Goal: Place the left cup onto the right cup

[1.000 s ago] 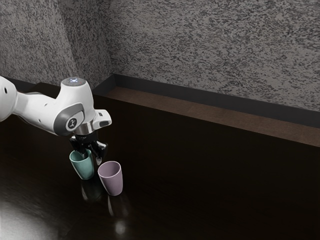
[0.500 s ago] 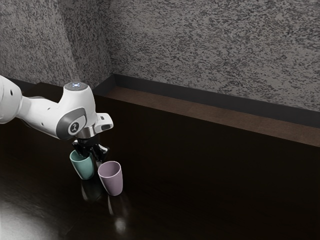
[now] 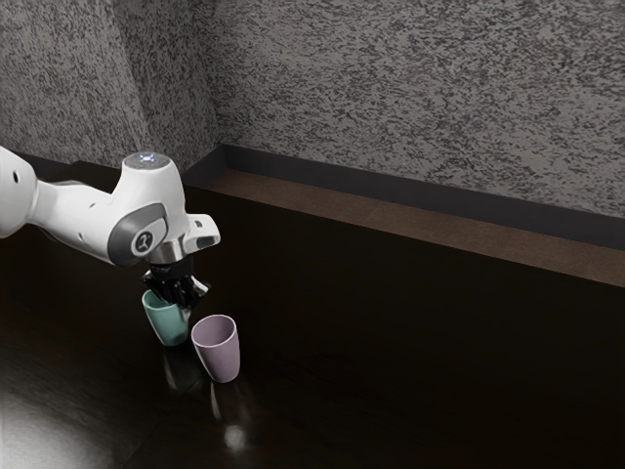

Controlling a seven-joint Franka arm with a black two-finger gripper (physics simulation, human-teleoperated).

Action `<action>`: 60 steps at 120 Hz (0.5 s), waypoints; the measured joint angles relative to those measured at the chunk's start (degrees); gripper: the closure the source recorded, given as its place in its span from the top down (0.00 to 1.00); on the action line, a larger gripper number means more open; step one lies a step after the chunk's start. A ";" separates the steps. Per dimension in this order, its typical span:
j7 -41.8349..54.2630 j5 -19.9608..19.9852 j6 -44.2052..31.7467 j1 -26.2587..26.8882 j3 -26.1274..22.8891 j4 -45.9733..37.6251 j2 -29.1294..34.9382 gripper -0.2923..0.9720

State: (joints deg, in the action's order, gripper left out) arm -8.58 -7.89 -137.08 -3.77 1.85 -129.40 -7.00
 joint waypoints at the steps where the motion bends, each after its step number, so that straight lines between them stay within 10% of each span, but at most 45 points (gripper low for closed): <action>1: 0.00 -0.01 0.06 0.00 0.00 0.00 0.03 0.17; 60: -0.71 -1.80 8.14 -0.81 -1.43 4.49 5.71 0.15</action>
State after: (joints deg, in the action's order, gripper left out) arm -9.29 -9.69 -128.94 -4.59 0.41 -124.91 -1.29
